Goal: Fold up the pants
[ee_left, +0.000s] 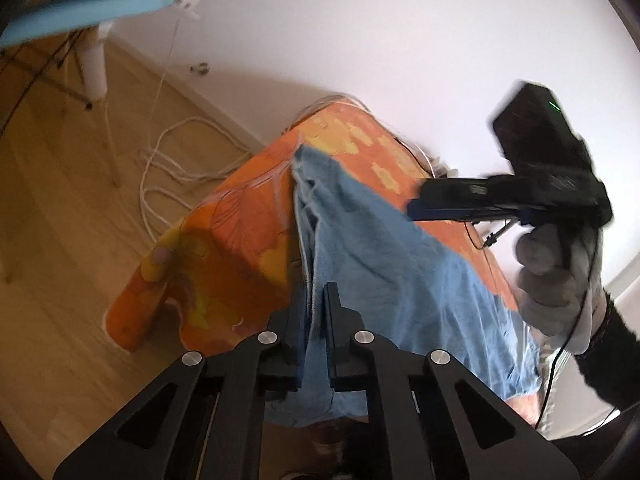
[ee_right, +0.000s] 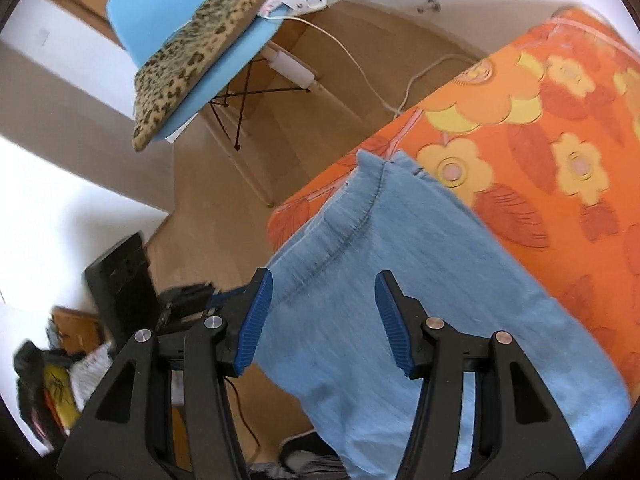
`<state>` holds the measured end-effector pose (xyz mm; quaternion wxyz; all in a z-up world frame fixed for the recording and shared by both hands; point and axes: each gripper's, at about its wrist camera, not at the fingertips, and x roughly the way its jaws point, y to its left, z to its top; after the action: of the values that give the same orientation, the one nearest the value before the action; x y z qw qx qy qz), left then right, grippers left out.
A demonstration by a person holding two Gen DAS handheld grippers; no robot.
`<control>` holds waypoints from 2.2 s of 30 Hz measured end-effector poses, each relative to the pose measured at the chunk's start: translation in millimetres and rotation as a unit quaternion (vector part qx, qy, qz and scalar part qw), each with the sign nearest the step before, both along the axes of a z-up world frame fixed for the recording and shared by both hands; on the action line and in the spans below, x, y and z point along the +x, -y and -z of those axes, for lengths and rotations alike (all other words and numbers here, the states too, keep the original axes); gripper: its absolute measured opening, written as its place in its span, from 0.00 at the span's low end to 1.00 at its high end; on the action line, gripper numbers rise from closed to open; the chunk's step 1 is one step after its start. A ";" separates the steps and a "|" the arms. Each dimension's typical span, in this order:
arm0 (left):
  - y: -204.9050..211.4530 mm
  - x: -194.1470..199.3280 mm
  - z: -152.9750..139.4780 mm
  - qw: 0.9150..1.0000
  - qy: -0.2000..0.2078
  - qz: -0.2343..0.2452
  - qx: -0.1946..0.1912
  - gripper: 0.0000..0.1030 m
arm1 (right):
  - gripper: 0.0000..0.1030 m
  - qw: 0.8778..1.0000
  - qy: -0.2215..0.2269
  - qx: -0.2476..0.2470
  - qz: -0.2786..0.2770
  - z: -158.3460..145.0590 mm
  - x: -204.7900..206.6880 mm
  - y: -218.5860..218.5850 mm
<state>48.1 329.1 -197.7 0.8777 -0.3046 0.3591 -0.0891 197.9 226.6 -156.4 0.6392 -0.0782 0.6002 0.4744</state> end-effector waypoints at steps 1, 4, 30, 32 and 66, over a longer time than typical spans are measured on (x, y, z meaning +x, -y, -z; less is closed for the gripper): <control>3.4 0.0 -3.2 1.000 0.004 0.003 0.001 0.06 | 0.56 1.000 -0.006 -0.008 0.004 4.8 1.3 -6.2; 18.3 3.9 -11.1 1.000 0.013 0.014 0.010 0.06 | 0.57 0.999 -0.015 -0.026 0.012 15.7 1.5 -18.4; 52.7 -29.0 8.3 0.990 -0.031 -0.074 0.115 0.62 | 0.08 0.997 0.004 -0.077 0.015 32.0 3.9 -35.1; 45.1 -28.4 13.7 0.992 -0.039 -0.087 0.087 0.62 | 0.08 0.997 0.006 -0.071 0.014 25.4 3.3 -32.3; 232.3 -10.7 -234.9 0.958 0.224 0.160 0.079 0.15 | 0.06 0.980 0.097 0.123 0.122 -215.4 3.6 204.3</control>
<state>37.4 96.9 37.2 0.9311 -0.1454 0.2035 -0.2654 201.4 22.3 59.0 0.7524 0.0293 0.4774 0.4530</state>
